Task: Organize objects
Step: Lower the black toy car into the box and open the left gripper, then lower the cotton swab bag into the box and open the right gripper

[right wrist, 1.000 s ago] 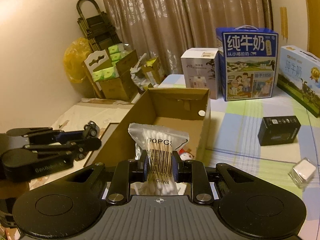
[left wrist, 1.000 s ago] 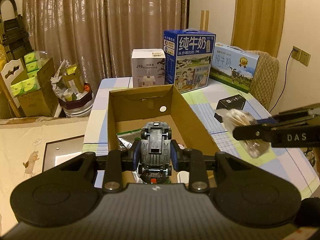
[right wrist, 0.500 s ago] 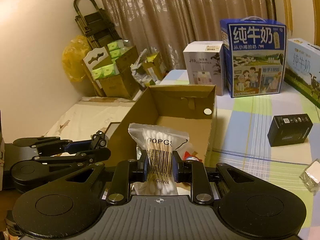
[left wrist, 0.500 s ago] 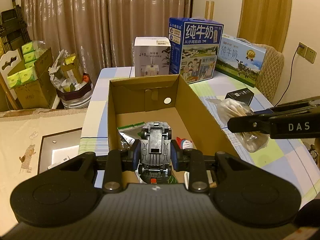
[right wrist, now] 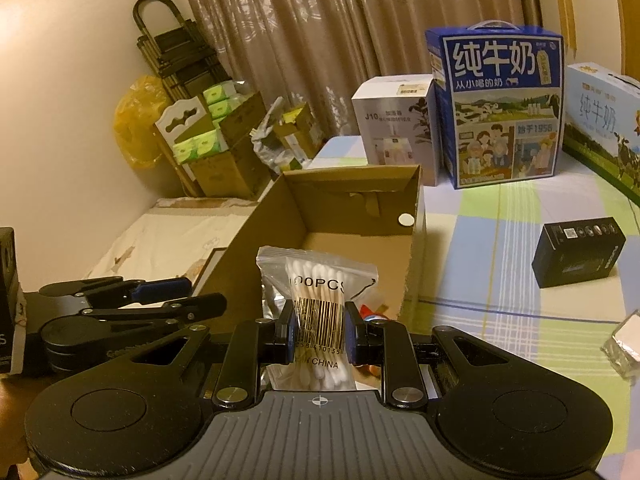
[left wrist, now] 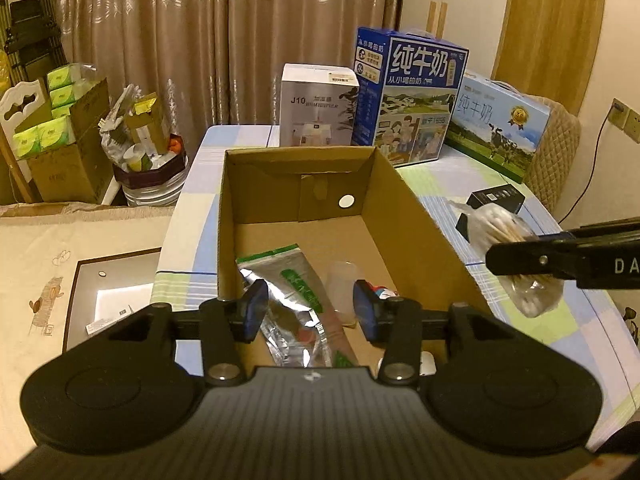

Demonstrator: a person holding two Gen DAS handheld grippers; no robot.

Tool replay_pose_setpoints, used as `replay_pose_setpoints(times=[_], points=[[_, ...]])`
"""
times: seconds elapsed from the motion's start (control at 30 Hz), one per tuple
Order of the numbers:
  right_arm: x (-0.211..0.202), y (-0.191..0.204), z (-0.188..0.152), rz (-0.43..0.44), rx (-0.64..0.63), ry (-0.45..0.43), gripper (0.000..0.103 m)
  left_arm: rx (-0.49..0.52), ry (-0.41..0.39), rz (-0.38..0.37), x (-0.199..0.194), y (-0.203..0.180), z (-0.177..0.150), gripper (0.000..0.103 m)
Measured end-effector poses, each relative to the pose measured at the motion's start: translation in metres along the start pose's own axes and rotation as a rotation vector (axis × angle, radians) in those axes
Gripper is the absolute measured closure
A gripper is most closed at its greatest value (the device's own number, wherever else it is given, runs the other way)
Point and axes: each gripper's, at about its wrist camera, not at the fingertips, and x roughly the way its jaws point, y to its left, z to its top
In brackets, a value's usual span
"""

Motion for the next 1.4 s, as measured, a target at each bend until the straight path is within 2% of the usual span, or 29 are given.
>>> replay_pose_setpoints(times=[0.57,0.87,0.9,0.97,1.0,1.03,1.13,1.4], points=[[-0.004,0.016,0.002,0.019,0.006,-0.006,0.083,0.032,0.017,0.035,-0.019,-0.002,-0.014,0.058],[0.008,0.009,0.007,0.045,0.050,-0.029,0.083,0.032,0.021,0.035,-0.018,-0.002,-0.016,0.053],[0.011,0.005,0.007,0.065,0.068,-0.042,0.080,0.030,0.021,0.035,-0.017,-0.001,-0.016,0.052],[0.016,0.000,0.010,0.081,0.102,-0.059,0.062,0.023,0.023,0.036,-0.015,0.000,-0.017,0.051],[0.017,-0.004,0.011,0.080,0.126,-0.074,0.044,0.020,0.025,0.035,-0.014,0.002,-0.018,0.051],[0.016,-0.008,0.011,0.082,0.146,-0.087,0.037,0.018,0.026,0.035,-0.014,0.002,-0.019,0.051],[0.010,-0.017,0.011,0.101,0.185,-0.101,0.037,0.017,0.030,0.036,-0.015,0.003,-0.023,0.049],[-0.019,-0.026,0.001,0.056,0.204,-0.093,0.037,-0.008,0.015,0.030,-0.030,-0.006,-0.028,0.041]])
